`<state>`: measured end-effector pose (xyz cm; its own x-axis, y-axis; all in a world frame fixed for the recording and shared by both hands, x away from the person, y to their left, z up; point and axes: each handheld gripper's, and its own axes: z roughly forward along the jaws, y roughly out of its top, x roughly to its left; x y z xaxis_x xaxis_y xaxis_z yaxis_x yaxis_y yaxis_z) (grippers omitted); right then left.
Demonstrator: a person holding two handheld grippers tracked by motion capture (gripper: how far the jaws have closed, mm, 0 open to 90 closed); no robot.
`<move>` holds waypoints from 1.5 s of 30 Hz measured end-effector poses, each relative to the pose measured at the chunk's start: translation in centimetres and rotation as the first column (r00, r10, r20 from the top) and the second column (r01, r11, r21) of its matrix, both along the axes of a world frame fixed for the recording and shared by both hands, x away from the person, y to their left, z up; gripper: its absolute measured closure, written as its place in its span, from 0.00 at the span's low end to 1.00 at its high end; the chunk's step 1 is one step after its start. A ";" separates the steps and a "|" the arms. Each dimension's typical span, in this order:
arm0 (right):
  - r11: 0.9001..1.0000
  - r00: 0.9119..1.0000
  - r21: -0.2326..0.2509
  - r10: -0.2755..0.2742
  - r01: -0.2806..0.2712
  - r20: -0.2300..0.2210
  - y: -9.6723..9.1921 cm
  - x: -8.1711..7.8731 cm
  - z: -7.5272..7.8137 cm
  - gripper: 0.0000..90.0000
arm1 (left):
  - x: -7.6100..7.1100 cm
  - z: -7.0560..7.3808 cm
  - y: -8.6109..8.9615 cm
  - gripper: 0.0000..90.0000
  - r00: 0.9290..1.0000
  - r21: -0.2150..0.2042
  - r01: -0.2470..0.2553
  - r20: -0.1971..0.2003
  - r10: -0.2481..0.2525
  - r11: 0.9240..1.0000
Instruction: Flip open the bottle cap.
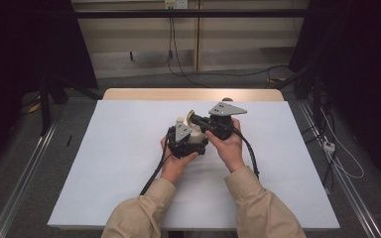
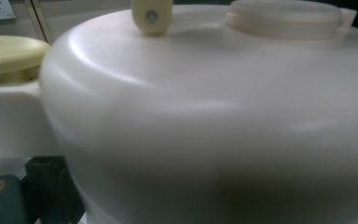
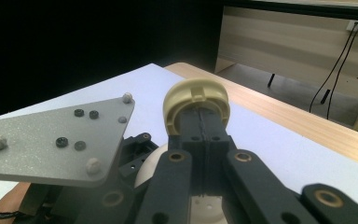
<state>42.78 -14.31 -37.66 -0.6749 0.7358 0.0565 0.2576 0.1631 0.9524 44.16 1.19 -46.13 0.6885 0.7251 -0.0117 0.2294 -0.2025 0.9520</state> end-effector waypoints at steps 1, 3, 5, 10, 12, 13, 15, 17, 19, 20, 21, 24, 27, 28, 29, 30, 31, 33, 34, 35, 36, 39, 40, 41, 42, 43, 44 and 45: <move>1.000 1.000 0.000 0.001 -0.001 0.002 0.0 0.0 0.0 1.00 | 0.0 0.0 0.0 0.06 1.000 0.000 0.000 0.000 0.000 1.000; 1.000 1.000 0.002 0.002 -0.002 0.004 0.0 0.1 0.0 1.00 | 0.0 0.0 0.0 0.06 1.000 0.001 0.000 0.001 0.000 1.000; 1.000 1.000 0.002 0.003 -0.003 0.004 0.0 0.1 0.0 1.00 | 0.0 0.0 0.0 0.06 1.000 0.003 0.001 0.001 -0.001 1.000; 1.000 1.000 -0.001 0.003 -0.003 0.003 0.0 0.1 -0.1 1.00 | 0.0 0.0 0.0 0.06 1.000 0.003 0.001 0.002 -0.001 1.000; 1.000 1.000 0.001 0.006 -0.006 0.004 0.0 0.2 -0.1 1.00 | 0.0 0.0 0.0 0.06 1.000 0.003 0.000 0.002 0.000 1.000; 1.000 1.000 -0.001 0.005 -0.005 0.004 0.0 0.2 -0.1 1.00 | 0.0 0.0 0.0 0.06 1.000 0.003 0.000 0.002 0.000 1.000; 1.000 1.000 -0.005 0.004 -0.004 0.007 0.1 0.2 -0.1 1.00 | 0.0 0.0 0.0 0.06 1.000 0.004 0.000 0.002 0.000 1.000; 1.000 1.000 -0.025 -0.009 0.010 0.020 0.1 0.2 -0.1 1.00 | 0.0 0.0 -0.1 0.06 1.000 -0.005 -0.003 -0.003 0.003 1.000; 1.000 1.000 -0.015 -0.006 0.006 0.011 0.0 0.4 -0.1 1.00 | 0.0 0.0 -0.1 0.06 1.000 -0.005 -0.002 -0.005 0.002 1.000; 1.000 1.000 -0.010 -0.010 0.010 0.008 -0.1 0.4 -0.1 1.00 | 0.0 0.0 -0.1 0.06 1.000 -0.004 -0.003 -0.004 0.003 1.000; 1.000 1.000 -0.008 -0.008 0.008 0.007 -0.1 0.4 -0.1 1.00 | 0.0 0.0 -0.1 0.06 1.000 -0.005 -0.003 -0.003 0.003 1.000; 1.000 1.000 -0.005 -0.004 0.004 0.006 -0.1 0.4 -0.1 1.00 | 0.0 0.0 -0.1 0.06 1.000 -0.004 -0.003 -0.004 0.003 1.000; 1.000 1.000 -0.003 -0.003 0.003 0.004 -0.1 0.4 -0.1 1.00 | 0.0 0.0 -0.1 0.05 1.000 -0.007 -0.004 -0.005 0.004 1.000; 1.000 1.000 -0.004 -0.003 0.003 0.004 -0.1 0.3 -0.1 1.00 | 0.0 0.0 -0.1 0.05 1.000 -0.004 -0.004 -0.003 0.004 1.000; 1.000 1.000 -0.001 -0.002 0.002 0.003 -0.1 0.3 -0.1 1.00 | 0.0 0.0 -0.1 0.05 1.000 -0.006 -0.004 -0.003 0.004 1.000; 1.000 1.000 0.005 -0.001 0.001 0.000 -0.1 0.3 -0.1 1.00 | 0.0 0.0 0.0 0.05 1.000 -0.007 -0.004 -0.004 0.004 1.000; 1.000 1.000 0.009 0.001 -0.001 -0.002 -0.2 0.3 -0.1 1.00 | 0.0 0.0 0.0 0.05 1.000 -0.008 -0.003 -0.006 0.003 1.000; 1.000 1.000 0.015 0.002 -0.002 -0.007 -0.3 0.3 -0.1 0.99 | 0.0 0.0 0.0 0.05 1.000 -0.010 -0.002 -0.008 0.002 1.000; 1.000 1.000 0.016 0.000 0.000 -0.008 -0.4 0.2 -0.1 0.99 | 0.0 0.0 0.0 0.05 1.000 -0.012 0.000 -0.013 0.000 1.000; 1.000 1.000 0.017 0.003 -0.003 -0.008 -0.5 0.2 -0.1 0.98 | 0.0 0.1 0.1 0.05 1.000 0.000 0.002 -0.016 -0.002 1.000; 1.000 1.000 0.018 0.002 -0.002 -0.010 -0.5 0.2 -0.1 0.97 | 0.0 0.1 0.1 0.05 1.000 -0.004 0.000 -0.022 0.000 1.000; 1.000 1.000 0.008 0.006 -0.005 -0.012 -0.7 0.1 -0.1 0.93 | -0.1 0.2 0.3 0.05 0.999 -0.008 0.002 -0.046 -0.002 1.000; 1.000 1.000 0.007 0.006 -0.005 -0.014 -0.7 0.0 -0.2 0.91 | -0.1 0.3 0.3 0.05 0.998 -0.002 0.002 -0.056 -0.002 1.000; 1.000 1.000 0.008 0.004 -0.004 -0.013 -0.8 0.0 -0.2 0.89 | -0.1 0.3 0.4 0.05 0.998 -0.001 0.002 -0.063 -0.002 1.000; 1.000 1.000 0.008 0.006 -0.006 -0.014 -0.8 0.0 -0.2 0.88 | -0.2 0.2 0.4 0.04 0.998 -0.004 0.005 -0.066 -0.005 1.000; 1.000 1.000 0.013 0.004 -0.004 -0.014 -0.9 -0.1 -0.3 0.85 | -0.2 0.1 0.5 0.04 0.997 -0.016 0.005 -0.071 -0.006 1.000; 1.000 1.000 0.013 0.001 -0.001 -0.013 -0.9 -0.2 -0.3 0.82 | -0.2 0.1 0.5 0.04 0.997 -0.014 0.007 -0.074 -0.008 1.000; 1.000 1.000 0.009 -0.004 0.004 -0.012 -1.0 -0.3 -0.3 0.79 | -0.3 0.1 0.5 0.04 0.997 -0.012 0.008 -0.075 -0.009 1.000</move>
<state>42.50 -15.31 -37.98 -0.6710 0.7380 0.0715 0.2696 0.1531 0.9507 43.90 1.72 -45.99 0.6915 0.7188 -0.0720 0.2982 -0.1933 0.9347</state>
